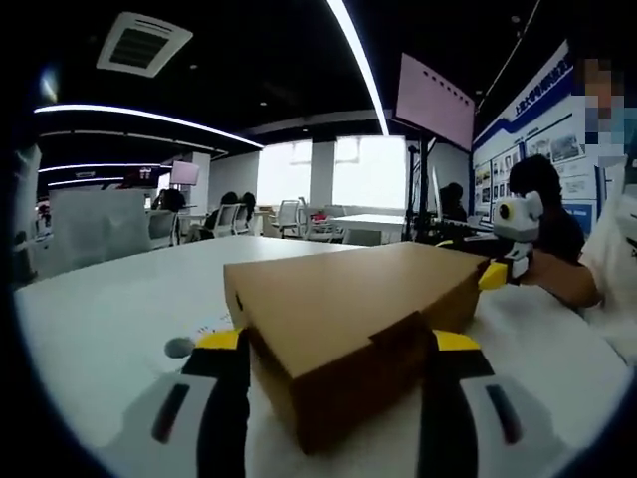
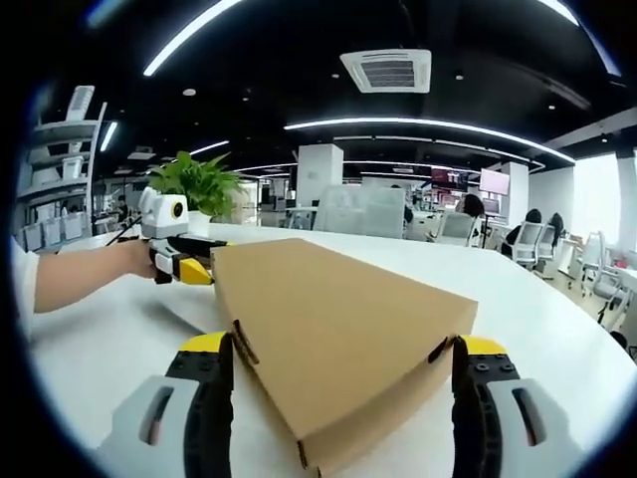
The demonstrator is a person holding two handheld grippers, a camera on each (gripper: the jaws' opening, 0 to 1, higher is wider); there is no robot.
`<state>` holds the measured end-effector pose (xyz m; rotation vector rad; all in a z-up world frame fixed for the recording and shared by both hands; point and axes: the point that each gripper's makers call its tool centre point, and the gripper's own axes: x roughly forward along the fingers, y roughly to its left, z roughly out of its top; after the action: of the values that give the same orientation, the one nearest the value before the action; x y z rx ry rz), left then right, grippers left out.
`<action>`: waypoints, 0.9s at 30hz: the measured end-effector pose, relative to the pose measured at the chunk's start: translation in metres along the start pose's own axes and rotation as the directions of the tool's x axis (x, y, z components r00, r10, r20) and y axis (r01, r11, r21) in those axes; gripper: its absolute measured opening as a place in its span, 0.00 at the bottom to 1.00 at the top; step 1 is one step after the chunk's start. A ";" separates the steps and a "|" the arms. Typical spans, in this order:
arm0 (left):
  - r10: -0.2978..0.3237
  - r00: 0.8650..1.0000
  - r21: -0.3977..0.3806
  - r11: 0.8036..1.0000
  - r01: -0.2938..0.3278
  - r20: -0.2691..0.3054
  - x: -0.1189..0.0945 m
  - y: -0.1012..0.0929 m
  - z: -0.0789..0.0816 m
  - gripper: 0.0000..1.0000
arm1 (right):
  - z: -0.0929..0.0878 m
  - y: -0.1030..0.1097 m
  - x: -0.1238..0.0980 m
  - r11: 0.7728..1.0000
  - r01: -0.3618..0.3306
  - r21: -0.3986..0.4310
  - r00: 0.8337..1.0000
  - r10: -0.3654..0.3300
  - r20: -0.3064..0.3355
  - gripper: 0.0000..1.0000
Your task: Operate the shoe box by opening the lid, removing the specified soft item, and placing it in the target area until the item is outside and the box remains undamaged.
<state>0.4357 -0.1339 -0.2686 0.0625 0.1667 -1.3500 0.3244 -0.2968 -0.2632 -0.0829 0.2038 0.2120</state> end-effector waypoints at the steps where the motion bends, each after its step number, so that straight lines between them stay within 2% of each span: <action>1: 0.001 1.000 0.002 1.000 -0.001 0.000 0.000 0.000 0.000 0.72 | 0.000 0.000 0.000 1.000 -0.001 -0.001 1.000 0.001 -0.002 0.93; 9: 0.014 1.000 -0.003 1.000 -0.014 0.002 -0.004 -0.006 -0.001 0.72 | -0.001 0.001 -0.002 1.000 -0.018 -0.006 1.000 0.019 0.014 0.92; 13: 0.025 0.999 -0.004 1.000 -0.025 -0.022 -0.007 -0.008 -0.001 0.71 | -0.001 0.002 -0.003 0.999 -0.035 -0.011 0.999 0.035 0.013 0.92; 27: 0.064 0.997 -0.013 0.998 -0.063 0.047 -0.019 -0.019 -0.003 0.71 | -0.001 0.007 -0.007 0.998 -0.065 -0.017 0.998 0.065 0.024 0.92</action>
<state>0.4134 -0.1194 -0.2682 0.0257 0.1312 -1.2861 0.3165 -0.2918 -0.2635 -0.0895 0.1801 0.2794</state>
